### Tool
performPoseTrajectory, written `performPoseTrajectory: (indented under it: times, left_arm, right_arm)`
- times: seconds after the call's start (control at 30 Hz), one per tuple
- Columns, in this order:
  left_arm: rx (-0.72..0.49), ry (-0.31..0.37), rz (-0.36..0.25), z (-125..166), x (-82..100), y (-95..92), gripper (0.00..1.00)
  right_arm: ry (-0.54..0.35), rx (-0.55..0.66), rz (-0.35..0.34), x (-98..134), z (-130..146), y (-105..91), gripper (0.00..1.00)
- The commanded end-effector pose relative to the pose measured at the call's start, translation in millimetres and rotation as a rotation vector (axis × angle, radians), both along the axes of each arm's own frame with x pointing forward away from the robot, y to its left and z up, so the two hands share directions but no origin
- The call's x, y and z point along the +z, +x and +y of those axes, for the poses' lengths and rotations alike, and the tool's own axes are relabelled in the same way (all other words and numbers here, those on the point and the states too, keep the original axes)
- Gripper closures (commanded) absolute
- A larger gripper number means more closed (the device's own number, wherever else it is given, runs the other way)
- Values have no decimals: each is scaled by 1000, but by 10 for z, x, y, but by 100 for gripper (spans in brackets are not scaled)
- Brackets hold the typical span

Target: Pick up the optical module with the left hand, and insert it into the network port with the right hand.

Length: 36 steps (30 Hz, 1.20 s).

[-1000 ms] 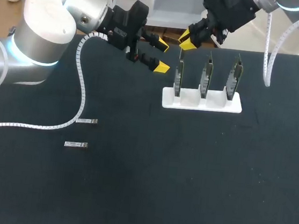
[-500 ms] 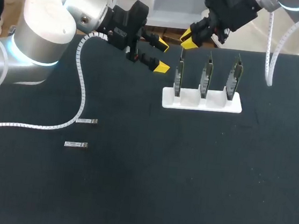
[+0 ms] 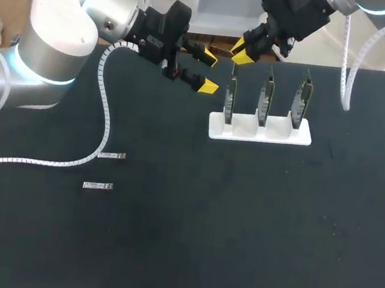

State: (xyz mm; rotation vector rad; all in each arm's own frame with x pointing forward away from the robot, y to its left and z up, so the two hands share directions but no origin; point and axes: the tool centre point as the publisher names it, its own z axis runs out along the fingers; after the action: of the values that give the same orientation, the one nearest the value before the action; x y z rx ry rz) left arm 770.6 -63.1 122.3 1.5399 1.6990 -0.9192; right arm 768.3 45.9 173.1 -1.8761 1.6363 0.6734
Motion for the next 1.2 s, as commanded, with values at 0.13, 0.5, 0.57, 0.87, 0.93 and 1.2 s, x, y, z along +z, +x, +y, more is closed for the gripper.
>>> performPoseTrajectory:
  times: [0.13, 0.5, 0.57, 0.87, 0.93, 1.2]
  left_arm:
    - [0, 4, 2, -6, 4, 8, 0]
    - [0, 4, 2, -6, 4, 8, 0]
    - [0, 4, 2, -6, 4, 8, 0]
    - [0, 4, 2, -6, 4, 8, 0]
    - [0, 4, 2, -6, 4, 8, 0]
    - [0, 4, 2, -6, 4, 8, 0]
  right_arm:
    - [-10, 0, -1, -29, 0, -10, 100]
    - [-15, -14, 13, -86, -9, -19, 100]
    - [-15, -15, 13, -96, -7, -18, 100]
    - [-20, -23, 20, -135, 5, -9, 71]
    - [-19, -24, 22, -133, 6, -9, 0]
    - [-8, -37, 19, -100, -19, -22, 0]
